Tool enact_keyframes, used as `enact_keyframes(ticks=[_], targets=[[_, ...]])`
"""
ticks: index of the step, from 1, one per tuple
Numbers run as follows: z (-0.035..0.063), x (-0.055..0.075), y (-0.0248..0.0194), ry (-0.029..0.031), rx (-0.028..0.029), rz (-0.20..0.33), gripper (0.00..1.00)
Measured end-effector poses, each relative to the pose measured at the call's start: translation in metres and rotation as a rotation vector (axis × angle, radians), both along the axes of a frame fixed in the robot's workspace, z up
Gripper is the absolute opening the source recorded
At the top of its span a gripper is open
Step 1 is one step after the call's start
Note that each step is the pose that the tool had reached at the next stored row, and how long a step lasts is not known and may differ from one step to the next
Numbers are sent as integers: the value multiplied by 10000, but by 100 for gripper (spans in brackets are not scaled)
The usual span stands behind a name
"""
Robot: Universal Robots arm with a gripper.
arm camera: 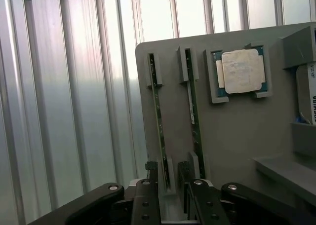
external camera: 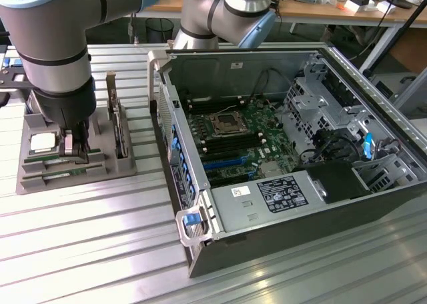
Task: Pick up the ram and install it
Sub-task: 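Pick up the ram and move it above insertion slot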
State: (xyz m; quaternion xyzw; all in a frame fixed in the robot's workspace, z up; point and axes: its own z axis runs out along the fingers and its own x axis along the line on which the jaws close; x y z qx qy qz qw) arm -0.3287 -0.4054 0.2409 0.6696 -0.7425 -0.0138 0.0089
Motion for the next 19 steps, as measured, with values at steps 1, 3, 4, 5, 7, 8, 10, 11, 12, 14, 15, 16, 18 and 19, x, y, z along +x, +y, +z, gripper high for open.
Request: enact_keyframes(ticks=[1,3,4,5,7,8,10,11,12,14,15,16,18,19], targets=[[-6,0,0,0,-1,0,30],[-18,0,-1,0,0,0,30],[-23,0,-1,-1,0,0,30],[-30,0,-1,-1,0,0,30],[-40,0,-1,0,-1,0,30],[-44,0,-1,0,0,0,30],[-63,-4,-7,0,0,0,30],[-69,-9,-11,0,0,0,30],[-77,-22,-13,0,0,2,30],[-95,-77,-14,-1,0,134,30],[-102,-84,-14,-2,1,253,30],[-110,-89,-14,-1,0,491,30],[-138,-107,-14,-1,1,1306,30],[-146,-146,-14,-1,8,1416,30]])
